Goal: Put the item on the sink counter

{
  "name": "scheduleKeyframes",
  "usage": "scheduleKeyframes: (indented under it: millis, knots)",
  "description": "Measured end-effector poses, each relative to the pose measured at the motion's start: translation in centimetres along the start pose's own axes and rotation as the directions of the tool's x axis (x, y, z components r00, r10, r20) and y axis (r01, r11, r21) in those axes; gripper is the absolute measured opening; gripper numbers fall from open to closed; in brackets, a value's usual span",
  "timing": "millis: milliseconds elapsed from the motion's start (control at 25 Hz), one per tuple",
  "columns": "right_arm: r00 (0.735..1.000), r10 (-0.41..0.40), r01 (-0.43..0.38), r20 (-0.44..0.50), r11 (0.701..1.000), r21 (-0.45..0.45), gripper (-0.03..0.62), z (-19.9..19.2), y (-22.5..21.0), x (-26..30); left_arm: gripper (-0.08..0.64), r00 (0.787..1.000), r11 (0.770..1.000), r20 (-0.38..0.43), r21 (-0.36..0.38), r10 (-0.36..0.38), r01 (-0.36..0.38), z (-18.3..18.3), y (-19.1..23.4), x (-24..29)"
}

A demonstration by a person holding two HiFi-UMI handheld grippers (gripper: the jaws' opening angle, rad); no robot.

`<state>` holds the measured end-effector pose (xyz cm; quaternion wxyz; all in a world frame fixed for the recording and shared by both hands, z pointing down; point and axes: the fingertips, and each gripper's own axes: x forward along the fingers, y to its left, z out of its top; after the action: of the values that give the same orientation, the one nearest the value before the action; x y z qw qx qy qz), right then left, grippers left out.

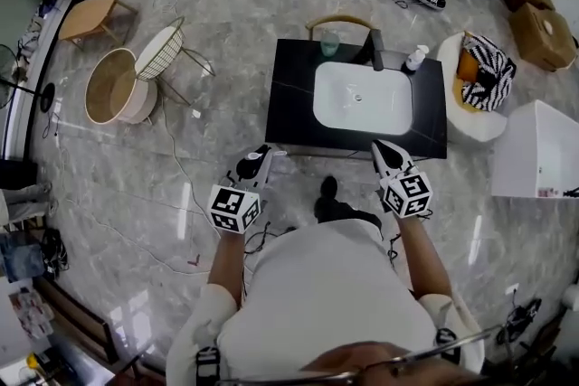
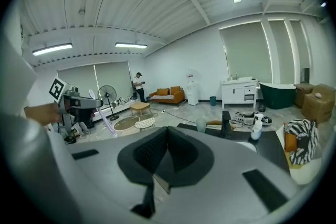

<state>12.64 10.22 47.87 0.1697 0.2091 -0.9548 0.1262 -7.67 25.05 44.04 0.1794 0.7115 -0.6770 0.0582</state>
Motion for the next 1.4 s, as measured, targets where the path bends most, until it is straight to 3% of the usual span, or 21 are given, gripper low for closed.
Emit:
scheduleKeyframes:
  millis: [320,640,960,1400]
  knots:
    - [0.996,0.082,-0.082,-0.041,0.997,-0.008,0.005,2.0,-6.2,4.9,0.034,0.997,0.997,-0.029,-0.032,0.07,-0.071,1.9,-0.1,6.6]
    - [0.991,0.119,-0.119,-0.065,0.993,0.01,0.005,3.1,-8.9,8.2,0.034,0.994,0.994,-0.05,-0.038,0.101,-0.103,3.7,0.5,10.1]
    - [0.992,0.101,-0.099,-0.081,0.995,0.03,0.005,2.4,-10.1,9.0,0.034,0.995,0.998,-0.079,-0.026,0.058,-0.06,4.1,1.0,13.0]
    - [0.997,-0.035,0.04,-0.069,0.996,0.076,0.005,2.7,-11.5,9.8,0.034,0.99,0.996,-0.114,0.029,-0.079,0.083,4.3,3.2,18.1]
